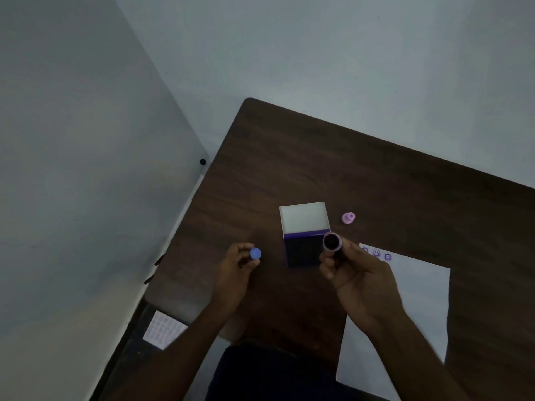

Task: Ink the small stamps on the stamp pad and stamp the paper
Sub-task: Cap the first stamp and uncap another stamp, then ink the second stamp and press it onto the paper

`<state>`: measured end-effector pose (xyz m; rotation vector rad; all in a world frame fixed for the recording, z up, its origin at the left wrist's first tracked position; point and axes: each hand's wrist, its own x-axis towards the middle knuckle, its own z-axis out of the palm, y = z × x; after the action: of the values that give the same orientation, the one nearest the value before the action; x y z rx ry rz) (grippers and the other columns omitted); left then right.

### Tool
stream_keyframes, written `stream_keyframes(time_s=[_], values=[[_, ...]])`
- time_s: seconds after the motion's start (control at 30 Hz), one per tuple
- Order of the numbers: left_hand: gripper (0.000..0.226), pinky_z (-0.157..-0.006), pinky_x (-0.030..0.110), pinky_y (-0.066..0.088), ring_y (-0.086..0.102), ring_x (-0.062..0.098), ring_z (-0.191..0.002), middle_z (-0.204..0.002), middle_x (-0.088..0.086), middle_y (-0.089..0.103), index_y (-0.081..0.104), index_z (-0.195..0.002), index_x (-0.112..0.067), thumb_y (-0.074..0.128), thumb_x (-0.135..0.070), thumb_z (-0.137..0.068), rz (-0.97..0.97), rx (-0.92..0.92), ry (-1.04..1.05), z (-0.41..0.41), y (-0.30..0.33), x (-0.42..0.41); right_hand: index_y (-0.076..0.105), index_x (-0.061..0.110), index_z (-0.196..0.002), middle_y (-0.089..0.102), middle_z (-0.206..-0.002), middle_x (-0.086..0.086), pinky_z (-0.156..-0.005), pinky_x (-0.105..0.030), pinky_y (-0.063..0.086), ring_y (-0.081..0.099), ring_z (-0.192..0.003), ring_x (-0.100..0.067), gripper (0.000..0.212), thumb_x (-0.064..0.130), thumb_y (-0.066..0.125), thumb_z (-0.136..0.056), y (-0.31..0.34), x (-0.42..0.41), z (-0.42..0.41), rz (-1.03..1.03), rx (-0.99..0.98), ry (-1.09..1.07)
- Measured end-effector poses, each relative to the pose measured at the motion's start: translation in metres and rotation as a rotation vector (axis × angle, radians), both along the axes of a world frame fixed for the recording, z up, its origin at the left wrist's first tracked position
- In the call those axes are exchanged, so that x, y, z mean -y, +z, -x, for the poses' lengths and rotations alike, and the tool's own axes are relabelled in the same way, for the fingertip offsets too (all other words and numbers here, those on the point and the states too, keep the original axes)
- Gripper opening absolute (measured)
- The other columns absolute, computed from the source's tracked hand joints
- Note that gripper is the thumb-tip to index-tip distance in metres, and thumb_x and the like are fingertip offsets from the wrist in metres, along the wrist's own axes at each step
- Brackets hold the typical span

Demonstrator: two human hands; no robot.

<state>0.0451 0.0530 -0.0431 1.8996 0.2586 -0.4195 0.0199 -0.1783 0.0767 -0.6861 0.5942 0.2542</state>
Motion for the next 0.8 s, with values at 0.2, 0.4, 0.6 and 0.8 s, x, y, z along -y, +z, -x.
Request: stream_keyframes(time_s=[0.2, 0.4, 0.6, 0.8], values=[[0.030, -0.087, 0.023, 0.034, 0.048, 0.002, -0.100, -0.105, -0.017, 0.060, 0.062, -0.104, -0.037, 0.072, -0.036, -0.076, -0.443, 0.198, -0.122, -0.005, -0.017, -0.001, 0.069, 0.006, -0.097, 0.062, -0.084, -0.012, -0.057, -0.029, 0.047, 0.055, -0.068, -0.017, 0.021, 0.015, 0.052, -0.086, 0.000, -0.005, 0.001, -0.026, -0.013, 0.019], [0.034, -0.083, 0.025, 0.032, 0.050, 0.014, -0.097, -0.102, -0.010, 0.060, 0.063, -0.106, -0.039, 0.074, -0.040, -0.073, -0.507, 0.133, -0.094, -0.010, -0.024, -0.002, 0.068, 0.005, -0.100, 0.060, -0.085, -0.013, -0.056, -0.029, 0.047, 0.056, -0.068, -0.017, 0.023, 0.014, 0.052, -0.086, 0.003, -0.007, 0.000, -0.044, -0.015, 0.009], [0.051, -0.082, 0.024, 0.031, 0.050, 0.010, -0.093, -0.098, -0.010, 0.057, 0.060, -0.111, -0.035, 0.082, -0.033, -0.065, -0.438, 0.120, -0.069, -0.015, -0.010, -0.001, 0.064, 0.002, -0.106, 0.059, -0.084, -0.013, -0.058, -0.029, 0.046, 0.054, -0.068, -0.018, 0.026, 0.014, 0.053, -0.086, 0.007, -0.007, 0.002, -0.125, -0.037, -0.017], [0.045, -0.079, 0.017, 0.043, 0.051, -0.007, -0.101, -0.106, -0.033, 0.053, 0.051, -0.105, -0.057, 0.072, -0.056, -0.066, -0.192, 0.287, -0.207, -0.020, 0.046, 0.034, 0.057, -0.001, -0.115, 0.057, -0.085, -0.013, -0.058, -0.029, 0.046, 0.052, -0.068, -0.017, 0.032, 0.014, 0.053, -0.087, 0.013, -0.006, 0.002, -0.266, -0.060, -0.045]])
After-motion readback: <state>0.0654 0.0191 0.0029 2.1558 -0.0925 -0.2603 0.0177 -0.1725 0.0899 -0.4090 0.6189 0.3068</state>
